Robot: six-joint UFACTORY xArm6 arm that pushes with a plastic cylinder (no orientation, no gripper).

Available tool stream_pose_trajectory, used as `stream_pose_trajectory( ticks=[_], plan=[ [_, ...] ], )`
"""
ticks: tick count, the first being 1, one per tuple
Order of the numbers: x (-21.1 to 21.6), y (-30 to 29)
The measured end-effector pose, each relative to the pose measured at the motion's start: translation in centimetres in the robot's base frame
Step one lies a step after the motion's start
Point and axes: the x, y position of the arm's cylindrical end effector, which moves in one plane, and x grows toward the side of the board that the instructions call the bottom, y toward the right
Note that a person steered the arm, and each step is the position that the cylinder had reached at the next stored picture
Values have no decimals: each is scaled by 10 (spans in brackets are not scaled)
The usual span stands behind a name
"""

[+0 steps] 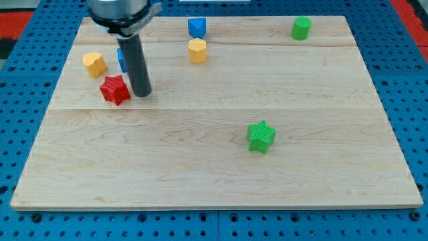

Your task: Move the green star towards the center right of the board

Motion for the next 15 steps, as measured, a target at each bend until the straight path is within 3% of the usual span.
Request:
stream_pose_trajectory(
  ticks=[2,4,7,10,13,14,15],
  plan=[
    [0,-50],
    [9,-46],
    [20,204],
    [65,289],
    [73,288],
    [59,268],
    [58,197]
  ],
)
